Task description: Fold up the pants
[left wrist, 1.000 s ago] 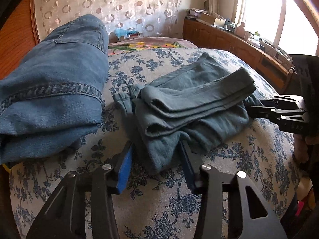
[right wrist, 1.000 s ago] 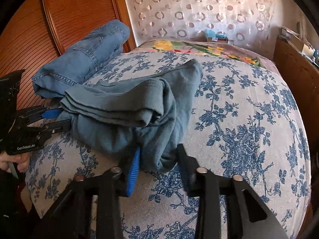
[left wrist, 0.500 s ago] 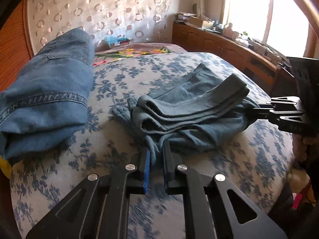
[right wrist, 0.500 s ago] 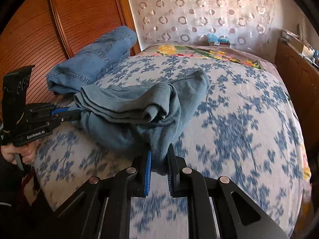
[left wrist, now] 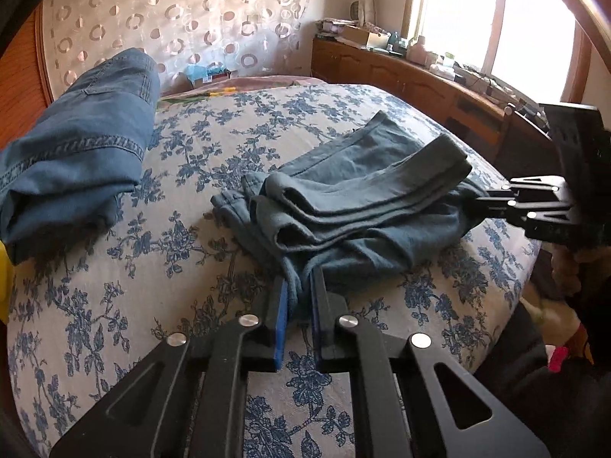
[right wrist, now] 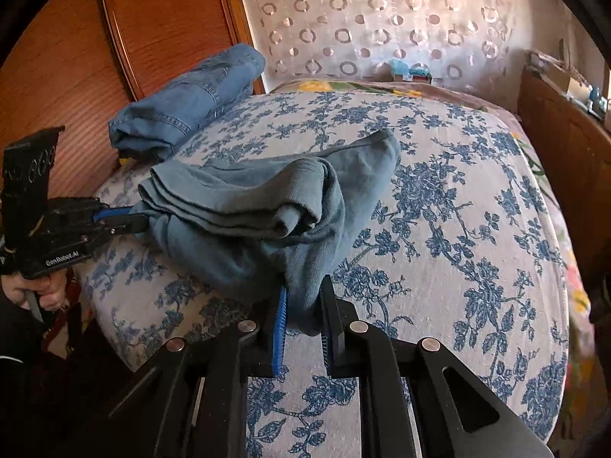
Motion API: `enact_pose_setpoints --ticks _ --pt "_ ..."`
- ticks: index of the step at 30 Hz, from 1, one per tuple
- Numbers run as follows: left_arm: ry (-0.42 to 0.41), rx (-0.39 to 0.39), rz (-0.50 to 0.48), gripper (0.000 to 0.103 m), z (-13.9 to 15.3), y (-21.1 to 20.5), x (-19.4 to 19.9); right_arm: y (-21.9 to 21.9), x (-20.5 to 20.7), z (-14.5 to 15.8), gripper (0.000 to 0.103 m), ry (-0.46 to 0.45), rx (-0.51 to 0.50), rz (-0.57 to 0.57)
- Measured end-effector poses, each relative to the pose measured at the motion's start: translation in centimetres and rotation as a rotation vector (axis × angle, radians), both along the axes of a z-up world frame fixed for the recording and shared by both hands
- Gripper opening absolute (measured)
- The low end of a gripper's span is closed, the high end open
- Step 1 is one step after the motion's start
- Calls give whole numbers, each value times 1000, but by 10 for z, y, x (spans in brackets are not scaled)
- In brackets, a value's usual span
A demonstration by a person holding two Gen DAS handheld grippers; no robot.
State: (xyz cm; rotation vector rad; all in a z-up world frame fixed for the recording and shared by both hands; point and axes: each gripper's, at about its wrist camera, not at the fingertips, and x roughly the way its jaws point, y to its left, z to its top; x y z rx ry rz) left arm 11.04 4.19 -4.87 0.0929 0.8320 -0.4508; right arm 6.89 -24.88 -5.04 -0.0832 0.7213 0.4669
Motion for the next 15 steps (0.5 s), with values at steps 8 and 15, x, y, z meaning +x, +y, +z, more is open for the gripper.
enact_pose_setpoints --ticks 8,15 --pt "-20 9 11 26 6 4 1 9 -8 13 32 -60 -51 0" --pt "0 55 -10 30 0 -4 16 21 1 15 35 -71 -112 21"
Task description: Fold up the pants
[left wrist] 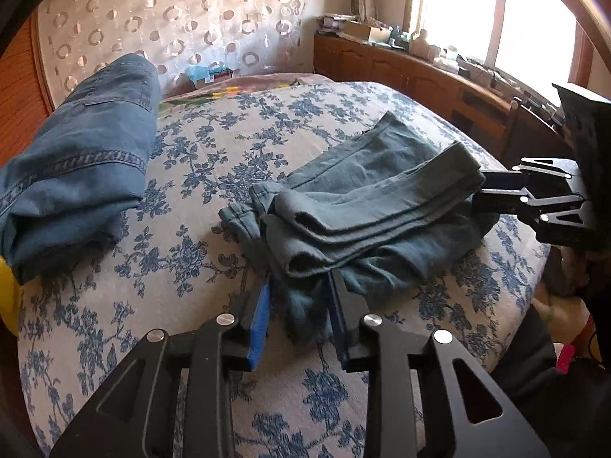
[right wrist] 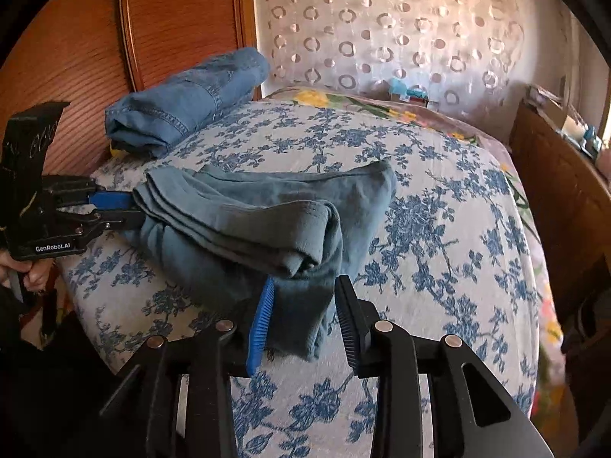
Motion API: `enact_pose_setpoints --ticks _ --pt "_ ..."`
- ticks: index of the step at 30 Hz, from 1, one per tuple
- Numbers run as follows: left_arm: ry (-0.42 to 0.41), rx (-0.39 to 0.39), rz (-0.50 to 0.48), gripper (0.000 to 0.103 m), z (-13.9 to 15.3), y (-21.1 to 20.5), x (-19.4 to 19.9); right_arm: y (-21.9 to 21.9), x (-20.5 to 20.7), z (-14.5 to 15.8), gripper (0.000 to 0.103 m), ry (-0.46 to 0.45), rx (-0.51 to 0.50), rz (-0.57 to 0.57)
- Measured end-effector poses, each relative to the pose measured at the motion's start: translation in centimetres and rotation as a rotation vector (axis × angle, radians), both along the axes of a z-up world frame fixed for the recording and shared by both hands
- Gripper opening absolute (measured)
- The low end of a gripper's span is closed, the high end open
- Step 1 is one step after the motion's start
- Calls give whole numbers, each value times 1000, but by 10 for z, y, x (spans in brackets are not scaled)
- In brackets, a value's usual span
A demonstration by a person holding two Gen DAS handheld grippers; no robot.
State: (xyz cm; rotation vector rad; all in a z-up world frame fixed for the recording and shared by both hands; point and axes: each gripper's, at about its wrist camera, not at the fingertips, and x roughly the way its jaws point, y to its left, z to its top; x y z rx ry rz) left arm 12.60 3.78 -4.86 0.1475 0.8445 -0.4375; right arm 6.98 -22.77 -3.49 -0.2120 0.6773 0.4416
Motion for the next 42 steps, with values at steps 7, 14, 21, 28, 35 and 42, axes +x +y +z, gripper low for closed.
enact_pose_setpoints --ticks 7,14,21,28,35,42 --pt "9 37 -20 30 -4 -10 18 11 21 -2 35 9 -62 22" --pt "-5 47 -6 30 2 -15 41 17 48 12 36 -40 -72 6" --pt "-15 -3 50 35 7 -4 60 6 83 8 36 -21 7 -93" --pt "-43 -40 52 48 11 1 57 0 75 13 36 -58 63 -104" --pt "-24 -16 63 48 4 -5 59 -14 56 22 40 -68 105 -89" --pt "-23 -5 73 48 -1 -4 58 -8 45 10 41 -25 65 -30"
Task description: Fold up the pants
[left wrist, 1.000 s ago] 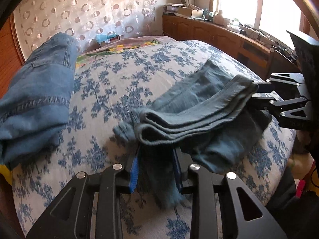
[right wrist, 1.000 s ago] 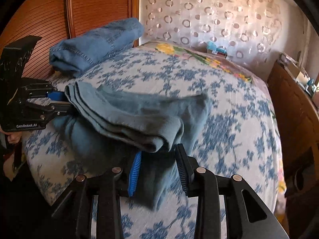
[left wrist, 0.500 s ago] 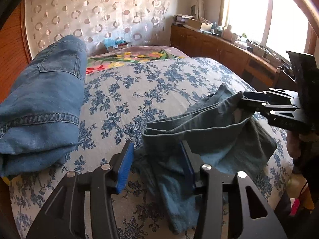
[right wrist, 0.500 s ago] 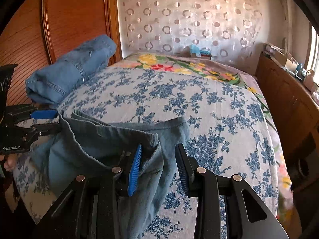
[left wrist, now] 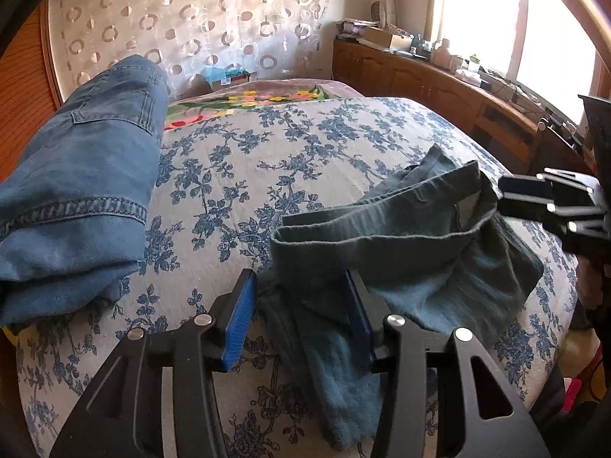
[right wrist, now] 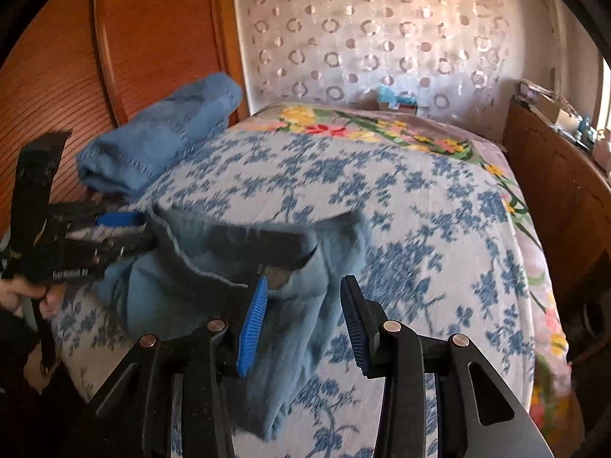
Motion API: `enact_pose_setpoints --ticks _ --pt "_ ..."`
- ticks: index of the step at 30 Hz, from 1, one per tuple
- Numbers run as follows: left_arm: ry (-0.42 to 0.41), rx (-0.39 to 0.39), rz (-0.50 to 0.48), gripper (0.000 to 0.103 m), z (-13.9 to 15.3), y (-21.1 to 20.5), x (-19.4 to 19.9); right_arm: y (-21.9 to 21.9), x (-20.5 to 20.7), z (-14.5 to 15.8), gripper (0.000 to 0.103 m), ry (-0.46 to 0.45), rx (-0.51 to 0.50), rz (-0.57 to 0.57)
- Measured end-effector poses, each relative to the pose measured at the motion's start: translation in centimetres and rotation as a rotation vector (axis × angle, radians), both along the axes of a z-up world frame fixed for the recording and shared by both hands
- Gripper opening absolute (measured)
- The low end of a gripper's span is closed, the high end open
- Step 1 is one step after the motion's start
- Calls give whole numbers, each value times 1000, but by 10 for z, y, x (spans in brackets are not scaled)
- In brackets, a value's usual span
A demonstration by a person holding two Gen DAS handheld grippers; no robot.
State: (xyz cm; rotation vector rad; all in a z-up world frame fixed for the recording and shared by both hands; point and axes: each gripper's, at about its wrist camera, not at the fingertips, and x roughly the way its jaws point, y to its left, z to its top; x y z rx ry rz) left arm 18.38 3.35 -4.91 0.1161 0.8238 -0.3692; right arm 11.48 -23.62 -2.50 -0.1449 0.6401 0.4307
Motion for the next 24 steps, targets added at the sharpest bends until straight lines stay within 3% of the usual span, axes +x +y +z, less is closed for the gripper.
enact_pose_setpoints --ticks 9,10,12,15,19,24 --pt "-8 3 -3 48 2 0 -4 17 15 -1 39 3 -52 38" --pt "-9 4 -4 48 2 0 -5 16 18 0 33 -3 -46 36" --pt "-10 4 -4 48 2 0 -5 15 23 4 9 -13 -32 31" --pt "-9 1 0 48 1 0 -4 13 32 9 0 -38 -10 17" --pt "-9 -4 4 48 2 0 -4 8 41 14 0 -81 -11 -40" --pt "-10 -2 3 48 2 0 -3 6 41 13 2 -50 31 -37"
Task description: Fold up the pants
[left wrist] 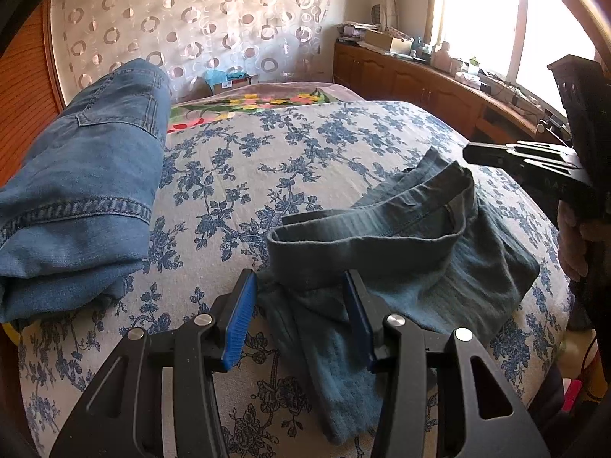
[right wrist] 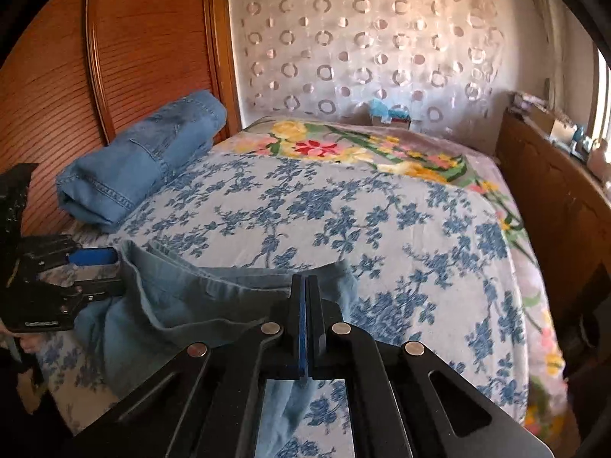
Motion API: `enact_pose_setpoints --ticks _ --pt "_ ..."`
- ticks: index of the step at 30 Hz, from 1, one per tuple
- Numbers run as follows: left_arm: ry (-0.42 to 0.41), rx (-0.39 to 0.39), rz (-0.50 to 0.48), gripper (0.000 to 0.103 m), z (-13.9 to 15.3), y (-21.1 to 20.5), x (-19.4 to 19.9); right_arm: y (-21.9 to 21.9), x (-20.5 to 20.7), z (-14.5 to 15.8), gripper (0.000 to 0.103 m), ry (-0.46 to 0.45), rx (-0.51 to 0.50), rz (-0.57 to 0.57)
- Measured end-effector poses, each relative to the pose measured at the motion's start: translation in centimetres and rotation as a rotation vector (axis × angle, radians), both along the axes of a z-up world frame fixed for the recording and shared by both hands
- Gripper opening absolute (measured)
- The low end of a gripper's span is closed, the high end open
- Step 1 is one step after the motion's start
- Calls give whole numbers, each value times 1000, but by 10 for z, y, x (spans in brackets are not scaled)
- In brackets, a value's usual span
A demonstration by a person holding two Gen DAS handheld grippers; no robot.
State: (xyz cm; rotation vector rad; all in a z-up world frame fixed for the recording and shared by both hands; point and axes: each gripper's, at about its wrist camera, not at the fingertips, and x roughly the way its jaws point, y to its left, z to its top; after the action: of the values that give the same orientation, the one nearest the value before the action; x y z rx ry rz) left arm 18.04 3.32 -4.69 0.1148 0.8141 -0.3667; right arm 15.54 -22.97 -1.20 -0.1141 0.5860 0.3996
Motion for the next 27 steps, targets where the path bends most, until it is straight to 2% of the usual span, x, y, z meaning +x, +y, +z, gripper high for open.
enact_pose_setpoints --ticks 2,6,12,14,16,17,20,23,26,27 --pt "1 -1 0 48 0 0 -1 1 -3 -3 8 6 -5 3" --pt "5 -3 2 48 -1 1 -2 3 -11 -6 36 6 -12 30" --pt "9 -3 2 48 -2 0 -2 10 -5 -19 36 49 -61 52" --pt "10 -1 1 48 -2 -1 -2 8 0 -19 36 59 -42 58" --pt "10 0 -3 48 -1 -1 -2 3 5 -16 24 68 -13 57" --pt "9 2 -4 48 -1 -2 -2 2 7 -14 12 69 -10 45" --pt "10 4 -4 48 -2 -2 -2 -4 10 -8 8 61 37 41" --pt "10 4 -4 48 -2 -2 -2 -7 16 -1 7 43 52 -5" --pt "12 3 -2 48 -2 -3 -1 -6 29 -3 8 75 54 -45" --pt "11 -3 -5 48 -1 -2 -1 -4 32 -5 16 77 40 -64"
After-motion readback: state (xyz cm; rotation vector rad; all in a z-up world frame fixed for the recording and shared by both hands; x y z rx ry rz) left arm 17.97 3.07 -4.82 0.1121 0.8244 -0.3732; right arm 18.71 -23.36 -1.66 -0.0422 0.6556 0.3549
